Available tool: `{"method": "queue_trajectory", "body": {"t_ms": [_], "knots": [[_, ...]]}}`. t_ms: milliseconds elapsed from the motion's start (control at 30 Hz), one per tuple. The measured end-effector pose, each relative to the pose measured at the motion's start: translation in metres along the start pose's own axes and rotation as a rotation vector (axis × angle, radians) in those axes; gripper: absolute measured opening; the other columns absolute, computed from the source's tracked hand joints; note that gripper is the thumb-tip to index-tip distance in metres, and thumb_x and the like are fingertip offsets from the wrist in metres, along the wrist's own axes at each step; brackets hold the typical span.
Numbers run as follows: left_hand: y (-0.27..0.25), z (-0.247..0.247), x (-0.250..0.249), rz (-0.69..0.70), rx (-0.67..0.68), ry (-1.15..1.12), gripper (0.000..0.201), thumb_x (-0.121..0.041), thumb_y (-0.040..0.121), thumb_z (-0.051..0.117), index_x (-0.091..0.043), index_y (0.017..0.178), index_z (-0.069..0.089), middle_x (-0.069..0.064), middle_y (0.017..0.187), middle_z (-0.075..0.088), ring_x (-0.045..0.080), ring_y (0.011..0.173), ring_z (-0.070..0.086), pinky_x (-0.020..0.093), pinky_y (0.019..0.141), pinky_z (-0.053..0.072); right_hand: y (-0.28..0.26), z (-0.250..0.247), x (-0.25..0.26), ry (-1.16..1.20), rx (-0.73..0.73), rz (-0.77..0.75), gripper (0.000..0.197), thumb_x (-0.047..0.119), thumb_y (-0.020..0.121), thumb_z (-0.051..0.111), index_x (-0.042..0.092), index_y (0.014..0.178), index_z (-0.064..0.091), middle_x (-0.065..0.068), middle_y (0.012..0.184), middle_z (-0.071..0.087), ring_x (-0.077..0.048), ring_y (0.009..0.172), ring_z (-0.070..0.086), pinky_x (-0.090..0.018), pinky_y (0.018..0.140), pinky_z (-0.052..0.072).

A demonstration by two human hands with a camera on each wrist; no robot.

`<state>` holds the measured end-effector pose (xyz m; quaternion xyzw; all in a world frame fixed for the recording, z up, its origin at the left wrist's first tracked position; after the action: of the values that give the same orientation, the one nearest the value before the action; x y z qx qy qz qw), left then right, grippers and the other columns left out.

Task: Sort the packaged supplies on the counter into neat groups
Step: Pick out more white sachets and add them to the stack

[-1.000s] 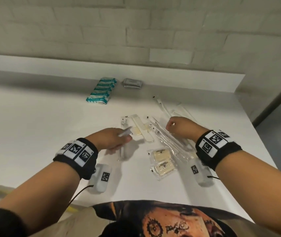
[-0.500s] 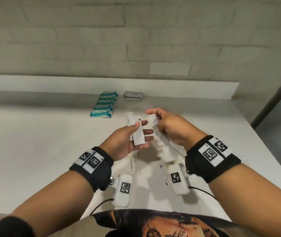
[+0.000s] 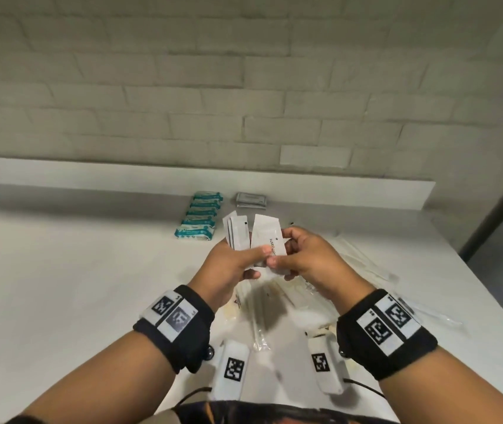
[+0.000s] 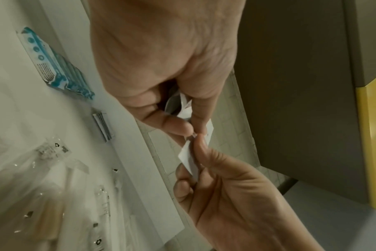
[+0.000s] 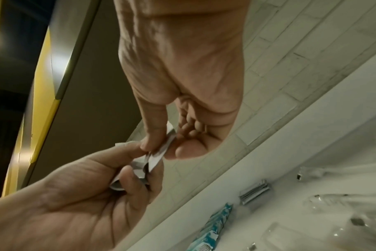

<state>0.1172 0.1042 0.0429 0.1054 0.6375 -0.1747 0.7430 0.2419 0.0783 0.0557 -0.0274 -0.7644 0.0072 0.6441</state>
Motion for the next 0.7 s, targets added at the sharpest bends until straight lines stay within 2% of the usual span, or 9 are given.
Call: {"method": "queue_trajectory", "body": {"t_ms": [100,200,267,367,433,500,600,700], "knots": [[0.004,-0.001,0.004,-0.024,-0.014,-0.047,0.028,-0.014,0.087,0.067,-0.009,0.114,0.066,0.007,0.098,0.073,0.017,0.079,0.066,0.022,0.055,0.048,0.000,-0.011,0.000,0.012,-0.065,0.006,0.030,0.002,0.078,0.075,0.010,0.104,0.062,-0.015,0.080,0.063,-0.016,0.062,0.064,-0.025,0.052,0.048],[0.007,-0.006,0.007,-0.044,-0.053,-0.095,0.026,-0.015,0.088,0.066,-0.007,0.113,0.065,0.008,0.098,0.071,0.022,0.085,0.068,0.022,0.052,0.049,-0.002,-0.029,-0.001,0.078,-0.131,0.031,0.017,0.004,0.087,0.065,0.009,0.103,0.060,-0.009,0.088,0.070,-0.022,0.063,0.069,-0.025,0.050,0.050],[0.009,-0.008,0.008,-0.046,-0.059,-0.079,0.022,-0.014,0.090,0.064,-0.007,0.111,0.064,0.010,0.101,0.071,0.023,0.085,0.069,0.023,0.052,0.051,-0.003,-0.038,0.000,0.106,-0.121,0.044,0.014,0.003,0.091,0.059,0.012,0.101,0.058,-0.006,0.083,0.068,-0.023,0.062,0.070,-0.025,0.047,0.048],[0.013,-0.007,0.010,-0.050,-0.043,-0.044,0.021,-0.006,0.091,0.058,-0.007,0.111,0.062,0.014,0.102,0.071,0.025,0.084,0.070,0.025,0.055,0.053,-0.002,-0.051,0.002,-0.041,-0.107,0.041,0.017,-0.002,0.084,0.065,0.013,0.085,0.058,-0.005,0.068,0.063,-0.016,0.048,0.058,-0.021,0.041,0.038],[0.015,-0.009,0.008,-0.029,-0.054,-0.024,0.018,0.001,0.089,0.056,-0.005,0.105,0.062,0.014,0.097,0.067,0.023,0.084,0.066,0.030,0.067,0.056,-0.002,-0.062,0.004,-0.080,-0.131,0.026,0.018,-0.001,0.078,0.072,0.012,0.076,0.059,0.000,0.056,0.057,-0.013,0.044,0.045,-0.022,0.042,0.033],[0.016,-0.013,0.005,0.001,-0.096,-0.003,0.018,0.007,0.088,0.055,-0.009,0.091,0.062,0.008,0.095,0.064,0.018,0.086,0.063,0.037,0.080,0.054,-0.003,-0.069,0.004,-0.047,-0.154,0.011,0.016,0.003,0.076,0.075,0.010,0.073,0.062,0.002,0.056,0.056,-0.011,0.046,0.041,-0.022,0.045,0.033],[0.014,-0.015,-0.002,0.031,-0.144,0.022,0.029,0.010,0.088,0.052,-0.013,0.072,0.060,0.001,0.088,0.063,0.012,0.083,0.060,0.036,0.080,0.051,-0.005,-0.070,0.004,-0.004,-0.162,0.006,0.023,0.006,0.081,0.071,0.014,0.066,0.056,0.001,0.060,0.060,-0.011,0.052,0.050,-0.022,0.051,0.041],[0.011,-0.012,-0.009,0.063,-0.158,0.053,0.031,0.008,0.089,0.051,-0.014,0.070,0.061,-0.001,0.082,0.063,0.017,0.078,0.060,0.039,0.077,0.052,-0.003,-0.059,0.006,0.047,-0.106,0.005,0.023,0.006,0.088,0.063,0.013,0.070,0.053,-0.005,0.067,0.063,-0.013,0.055,0.056,-0.024,0.052,0.044]]}}
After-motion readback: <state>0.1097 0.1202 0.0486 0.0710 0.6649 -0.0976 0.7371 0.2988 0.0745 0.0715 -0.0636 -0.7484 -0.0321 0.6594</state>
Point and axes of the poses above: each hand's wrist, its own y-axis towards the middle knuckle, its own z-axis out of the palm, x = y × z, the point moved 10 cm from there along y, towards the middle knuckle
